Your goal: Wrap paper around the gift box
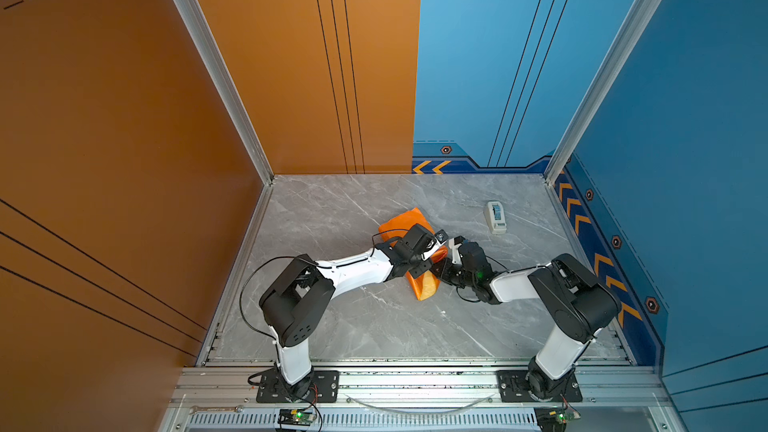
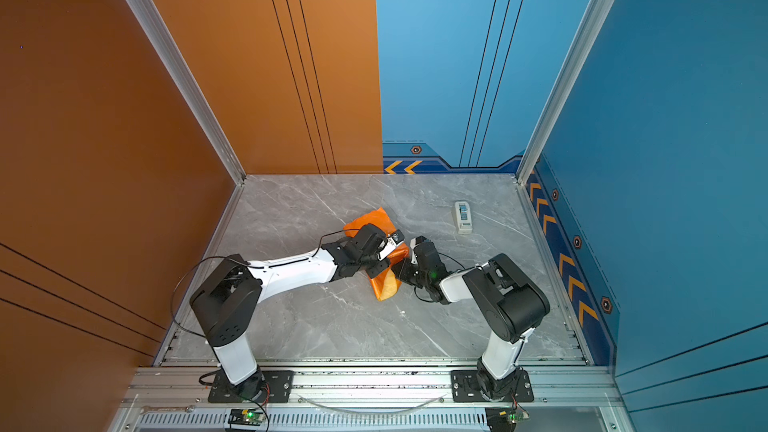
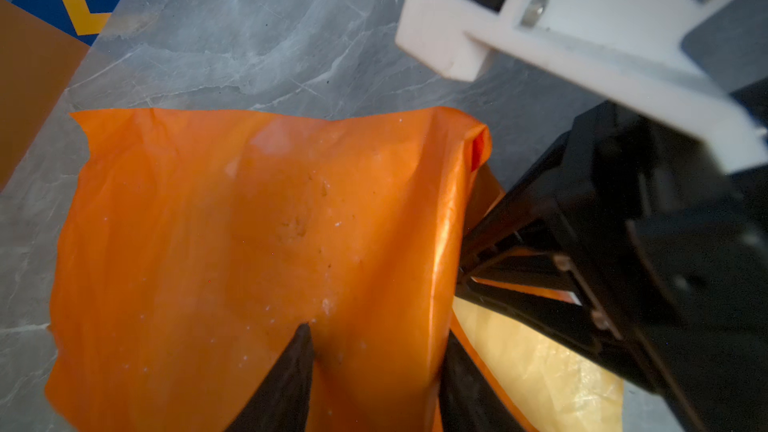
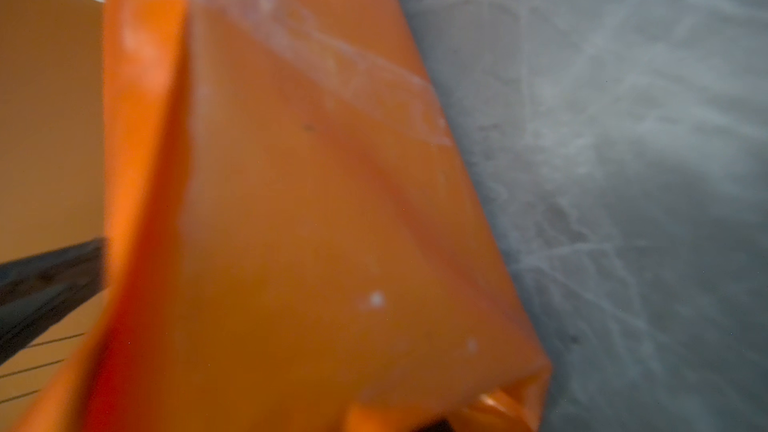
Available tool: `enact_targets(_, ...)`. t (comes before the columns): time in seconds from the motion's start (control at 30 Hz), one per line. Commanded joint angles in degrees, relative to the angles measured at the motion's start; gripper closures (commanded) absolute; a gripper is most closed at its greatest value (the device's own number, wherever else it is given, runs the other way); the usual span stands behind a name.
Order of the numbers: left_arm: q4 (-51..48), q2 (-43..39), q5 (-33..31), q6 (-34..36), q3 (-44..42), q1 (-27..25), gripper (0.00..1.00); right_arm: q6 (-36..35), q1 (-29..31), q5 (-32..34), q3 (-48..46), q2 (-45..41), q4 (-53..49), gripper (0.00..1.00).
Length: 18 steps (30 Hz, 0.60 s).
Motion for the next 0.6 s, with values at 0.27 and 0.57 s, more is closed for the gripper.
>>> enact_targets(0.27, -1.83, 0.42, 2.43, -1.72, -1.83, 0.57, 0.53, -1.42, -1.68, -4.62, -4.98, -11.26, -4.3, 0.62)
enact_targets(0.57, -1.39, 0.73, 2.86, -1.93, -1.62, 0.45, 0.53, -4.2, -9.06, -4.7, -5.74, -16.43, -15.12, 0.79)
